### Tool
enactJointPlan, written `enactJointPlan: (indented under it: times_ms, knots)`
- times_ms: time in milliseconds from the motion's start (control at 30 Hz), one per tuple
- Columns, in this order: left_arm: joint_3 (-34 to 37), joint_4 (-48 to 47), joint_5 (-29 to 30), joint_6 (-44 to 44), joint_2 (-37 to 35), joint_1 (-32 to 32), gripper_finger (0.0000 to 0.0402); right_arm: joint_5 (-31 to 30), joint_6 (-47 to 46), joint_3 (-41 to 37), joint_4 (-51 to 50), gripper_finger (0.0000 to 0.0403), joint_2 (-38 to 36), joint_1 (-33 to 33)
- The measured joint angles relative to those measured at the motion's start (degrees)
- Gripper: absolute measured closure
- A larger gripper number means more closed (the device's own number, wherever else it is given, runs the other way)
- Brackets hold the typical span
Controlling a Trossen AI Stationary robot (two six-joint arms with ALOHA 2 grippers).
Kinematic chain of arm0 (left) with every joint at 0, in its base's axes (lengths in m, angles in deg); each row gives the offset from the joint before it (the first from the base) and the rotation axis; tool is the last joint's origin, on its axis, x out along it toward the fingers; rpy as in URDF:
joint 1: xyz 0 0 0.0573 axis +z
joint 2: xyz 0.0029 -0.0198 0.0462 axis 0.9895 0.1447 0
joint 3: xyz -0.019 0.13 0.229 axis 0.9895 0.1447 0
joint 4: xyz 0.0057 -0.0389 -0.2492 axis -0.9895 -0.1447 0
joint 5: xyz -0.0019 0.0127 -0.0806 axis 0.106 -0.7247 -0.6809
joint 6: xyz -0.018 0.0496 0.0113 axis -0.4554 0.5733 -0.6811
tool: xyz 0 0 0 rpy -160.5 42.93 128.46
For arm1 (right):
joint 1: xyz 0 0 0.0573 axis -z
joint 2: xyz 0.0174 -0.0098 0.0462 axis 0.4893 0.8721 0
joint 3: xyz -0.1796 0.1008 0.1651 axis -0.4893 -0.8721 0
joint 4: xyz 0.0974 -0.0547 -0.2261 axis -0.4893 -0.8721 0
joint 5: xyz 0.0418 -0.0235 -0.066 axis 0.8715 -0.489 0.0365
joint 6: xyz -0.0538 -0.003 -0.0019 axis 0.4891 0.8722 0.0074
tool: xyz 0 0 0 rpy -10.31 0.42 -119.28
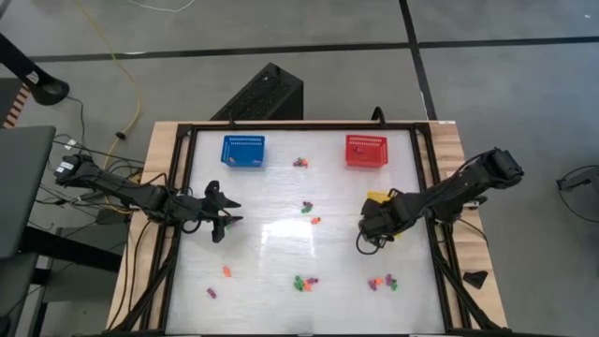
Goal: Sort Halloween decoration
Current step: Put the green skeleton toy into the yellow bin
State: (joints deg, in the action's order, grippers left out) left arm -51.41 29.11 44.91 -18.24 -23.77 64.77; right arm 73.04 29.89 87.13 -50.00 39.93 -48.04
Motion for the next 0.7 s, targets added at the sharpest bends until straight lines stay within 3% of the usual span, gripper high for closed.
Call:
enactJointPlan:
  times_ms: [233, 400, 600, 700]
  knots:
    - [0.0, 0.0, 0.0, 0.1, 0.0, 0.0, 0.0219, 6.0, 3.9, 1.6, -6.0, 0.0196, 0.0, 2.6]
    - [0.0, 0.0, 0.0, 0.1, 0.0, 0.0, 0.0219, 5.4, 7.6, 5.9, -6.8, 0.0196, 0.0, 5.2]
    - [0.0, -0.1, 0.5, 0.1, 0.0, 0.0, 0.0219, -5.1, 15.7, 7.6, 9.5, 0.0204, 0.4, 11.3]
    - [0.0, -0.1, 0.7, 0.1, 0.0, 0.0, 0.0219, -3.6, 25.3, 7.6, 22.3, 0.0207, 2.5, 16.1]
